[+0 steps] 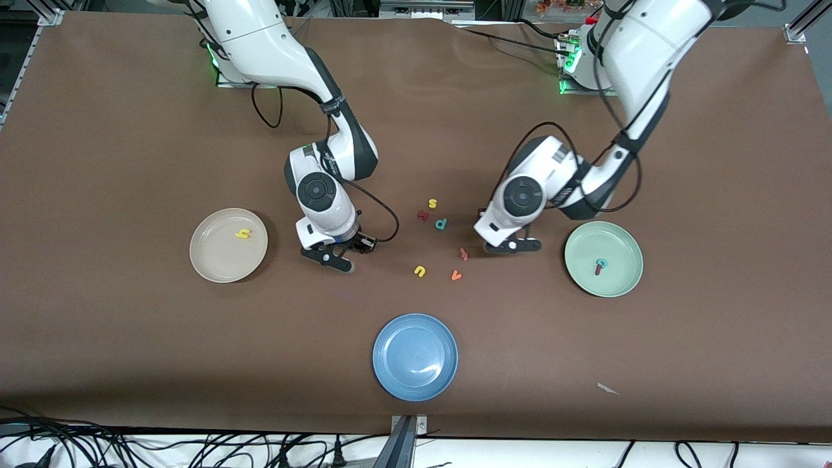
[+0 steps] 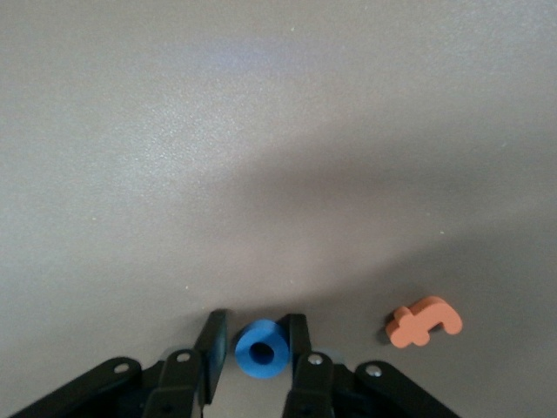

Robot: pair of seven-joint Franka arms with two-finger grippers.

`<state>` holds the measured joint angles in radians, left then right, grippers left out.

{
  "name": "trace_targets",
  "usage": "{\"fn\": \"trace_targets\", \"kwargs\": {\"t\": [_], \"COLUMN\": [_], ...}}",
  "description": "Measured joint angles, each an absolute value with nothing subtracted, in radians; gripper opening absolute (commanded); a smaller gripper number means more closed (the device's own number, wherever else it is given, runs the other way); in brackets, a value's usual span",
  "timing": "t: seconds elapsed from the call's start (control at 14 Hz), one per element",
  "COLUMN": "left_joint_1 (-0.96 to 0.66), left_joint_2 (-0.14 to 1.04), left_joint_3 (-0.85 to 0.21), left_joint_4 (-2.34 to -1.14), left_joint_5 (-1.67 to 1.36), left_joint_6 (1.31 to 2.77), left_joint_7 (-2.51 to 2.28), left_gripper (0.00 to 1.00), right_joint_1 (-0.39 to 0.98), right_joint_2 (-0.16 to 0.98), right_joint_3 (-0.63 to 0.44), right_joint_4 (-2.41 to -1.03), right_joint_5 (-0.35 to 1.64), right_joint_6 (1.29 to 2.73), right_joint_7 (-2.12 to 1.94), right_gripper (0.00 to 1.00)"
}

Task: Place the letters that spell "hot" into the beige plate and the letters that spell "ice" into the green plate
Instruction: 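Carry the blue o toward the beige plate while the left gripper places e, then lower the blue o onto the beige plate while the left gripper withdraws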

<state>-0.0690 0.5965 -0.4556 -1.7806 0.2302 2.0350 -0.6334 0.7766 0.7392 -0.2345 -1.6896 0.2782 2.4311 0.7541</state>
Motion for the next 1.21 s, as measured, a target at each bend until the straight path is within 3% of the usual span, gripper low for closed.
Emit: {"fn": "trace_targets", "kwargs": {"t": [0.29,0.64,0.71,0.79,0.86,1.0,1.21], "left_joint_1": [0.055,0.195,0.208,0.213,0.215,0.216,0.217], "left_joint_2": [0.516,0.527,0.535,0.549,0.566,0.594,0.605], "left_joint_3": [-0.448,-0.431,-0.431,-0.431,-0.431,-0.431,-0.433], "left_joint_4": [-1.772,-1.772,-1.772,-1.771,-1.77,-1.768,-1.757], "left_joint_5": [0.23,0.295,0.324,0.349,0.36,0.363,0.363], "left_joint_6": [1.969,1.97,1.973,1.981,1.99,2.003,2.005], "left_joint_7": [-0.423,-0.247,-0.239,-0.238,-0.238,-0.237,-0.237], "left_gripper": [0.12,0.14,0.18,0.24,0.38,0.98,0.99], "right_joint_1": [0.776,0.777,0.777,0.776,0.775,0.764,0.749], "right_joint_2": [0.739,0.738,0.739,0.739,0.739,0.734,0.686], "right_joint_3": [-0.235,-0.235,-0.235,-0.235,-0.236,-0.245,-0.298], "right_joint_4": [-1.689,-1.689,-1.685,-1.676,-1.655,-1.591,-1.564], "right_joint_5": [0.278,0.278,0.278,0.278,0.278,0.278,0.278], "right_joint_6": [2.428,2.428,2.427,2.415,2.381,2.273,2.159], "right_joint_7": [0.754,0.747,0.744,0.742,0.738,0.698,0.562], "right_gripper": [0.28,0.23,0.23,0.22,0.22,0.22,0.22]}}
